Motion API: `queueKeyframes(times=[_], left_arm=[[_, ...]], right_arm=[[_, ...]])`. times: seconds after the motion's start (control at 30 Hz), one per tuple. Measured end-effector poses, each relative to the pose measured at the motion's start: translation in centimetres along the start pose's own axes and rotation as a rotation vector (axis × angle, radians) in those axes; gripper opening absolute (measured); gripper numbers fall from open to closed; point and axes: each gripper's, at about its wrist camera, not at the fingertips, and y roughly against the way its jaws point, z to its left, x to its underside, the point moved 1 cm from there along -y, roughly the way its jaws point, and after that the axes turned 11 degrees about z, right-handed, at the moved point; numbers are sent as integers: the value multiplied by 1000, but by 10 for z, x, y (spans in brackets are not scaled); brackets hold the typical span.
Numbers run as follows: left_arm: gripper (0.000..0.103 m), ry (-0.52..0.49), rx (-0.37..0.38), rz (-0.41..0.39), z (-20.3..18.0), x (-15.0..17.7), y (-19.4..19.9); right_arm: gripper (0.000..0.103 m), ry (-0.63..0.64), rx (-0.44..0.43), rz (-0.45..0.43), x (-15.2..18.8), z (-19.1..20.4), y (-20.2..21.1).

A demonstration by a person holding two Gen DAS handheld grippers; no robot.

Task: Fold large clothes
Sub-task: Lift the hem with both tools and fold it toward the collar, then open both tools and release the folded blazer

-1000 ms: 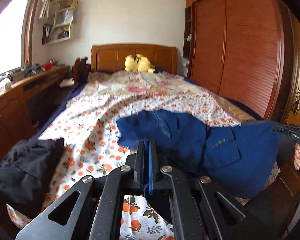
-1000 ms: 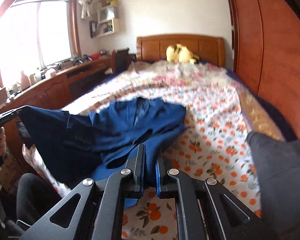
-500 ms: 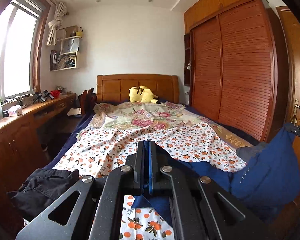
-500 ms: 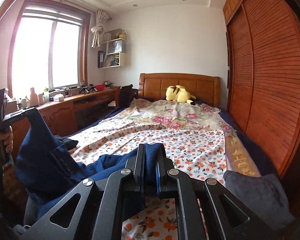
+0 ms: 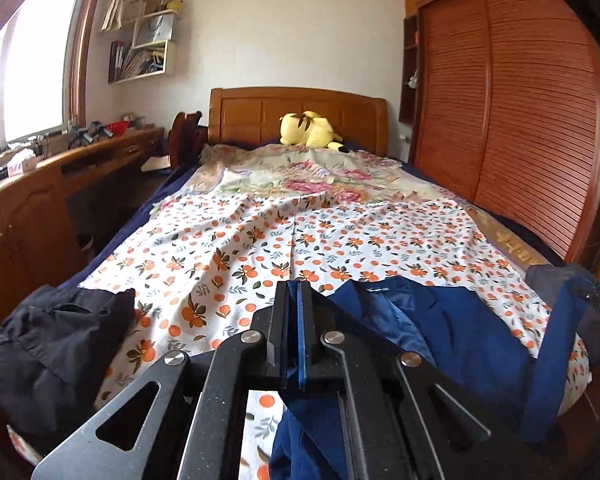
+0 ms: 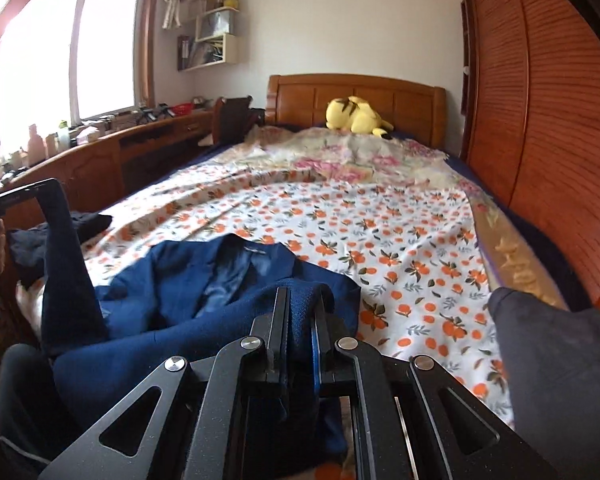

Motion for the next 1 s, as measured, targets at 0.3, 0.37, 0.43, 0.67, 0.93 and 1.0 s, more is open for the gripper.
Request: queueKeyframes(times=[0.3,0.37,0.43,0.67,0.93,1.0], left_arm=[[3,0,-13,-19,-1,-36,-62],[3,7,-11,-22,0,-45,-74],[3,11,0,-21,0,-51,-87],[15,-8,47,-21,-2,-45,-108],[50,-30,53,13,7,-32,-109],[76,-24,73,22,11,-28,-111]], right_arm=[[8,38,128,25,-97,-19,-93],[8,25,180,27,-114,-22,-115],[8,-9,214,41,-124,-28,-133],[8,-14,277,181,-122,-24,-201],[34,-61,258,191,-128,-14,-196],[42,-87,222,200,-127,-12,-191]])
